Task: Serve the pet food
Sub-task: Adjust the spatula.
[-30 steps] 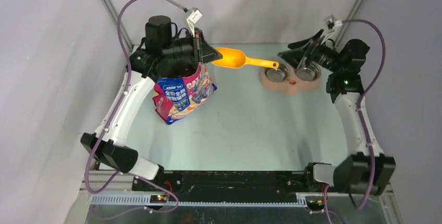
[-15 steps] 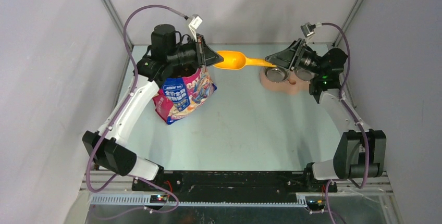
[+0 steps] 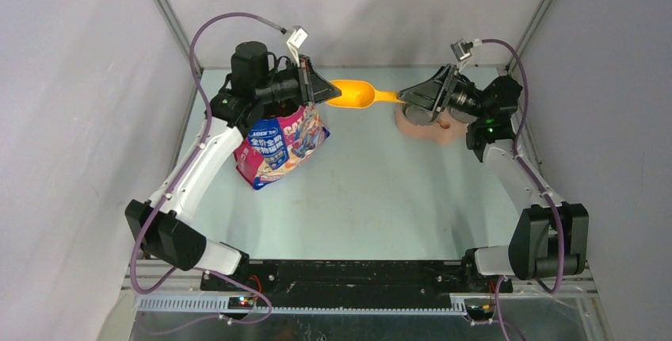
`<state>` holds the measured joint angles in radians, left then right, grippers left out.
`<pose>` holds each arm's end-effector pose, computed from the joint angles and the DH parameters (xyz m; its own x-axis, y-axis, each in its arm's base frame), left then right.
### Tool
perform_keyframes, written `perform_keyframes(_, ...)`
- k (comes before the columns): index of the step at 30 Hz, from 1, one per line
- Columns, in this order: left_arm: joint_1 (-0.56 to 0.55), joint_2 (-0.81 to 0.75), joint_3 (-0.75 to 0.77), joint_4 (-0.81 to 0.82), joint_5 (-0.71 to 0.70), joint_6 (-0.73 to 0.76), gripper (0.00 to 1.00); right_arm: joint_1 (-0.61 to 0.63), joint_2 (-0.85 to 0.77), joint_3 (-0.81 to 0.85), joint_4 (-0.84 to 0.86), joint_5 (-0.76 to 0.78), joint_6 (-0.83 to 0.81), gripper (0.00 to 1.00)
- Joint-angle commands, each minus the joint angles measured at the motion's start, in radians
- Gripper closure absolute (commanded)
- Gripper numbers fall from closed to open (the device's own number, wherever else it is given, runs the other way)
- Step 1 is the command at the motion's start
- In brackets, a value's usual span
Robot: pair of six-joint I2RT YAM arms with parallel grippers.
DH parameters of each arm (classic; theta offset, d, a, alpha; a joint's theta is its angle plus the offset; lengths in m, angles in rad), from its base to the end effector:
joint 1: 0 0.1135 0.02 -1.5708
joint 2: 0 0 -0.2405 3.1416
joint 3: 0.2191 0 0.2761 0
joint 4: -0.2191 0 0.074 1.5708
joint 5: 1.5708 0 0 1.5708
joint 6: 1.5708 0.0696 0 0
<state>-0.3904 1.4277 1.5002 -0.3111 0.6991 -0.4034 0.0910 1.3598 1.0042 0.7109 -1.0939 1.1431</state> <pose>0.3286 -0.1837 0.4008 -0.5423 -0.1017 -0.8340 0.7140 0.4674 -0.5213 0.3355 0.0927 0.3480 -0.6490 0.3602 -0.6701 -0.6766 0.1294 0.7249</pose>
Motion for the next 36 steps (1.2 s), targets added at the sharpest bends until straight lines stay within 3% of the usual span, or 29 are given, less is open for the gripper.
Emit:
perform_keyframes(1,-0.002,-0.041,-0.016,0.077,-0.015,-0.021,1.00,0.021,-0.012,-0.010,0.037,0.002,0.021,0.06)
perform_keyframes(12,-0.018,-0.024,-0.034,0.100,0.012,-0.027,1.00,0.085,0.012,-0.015,0.157,-0.005,0.142,0.11)
perform_keyframes(30,-0.030,-0.025,-0.034,0.058,-0.013,0.020,1.00,0.039,0.007,-0.015,0.206,-0.017,0.184,0.20)
perform_keyframes(36,-0.030,-0.023,-0.035,0.047,-0.037,0.031,1.00,0.050,-0.011,-0.015,0.219,-0.020,0.199,0.31)
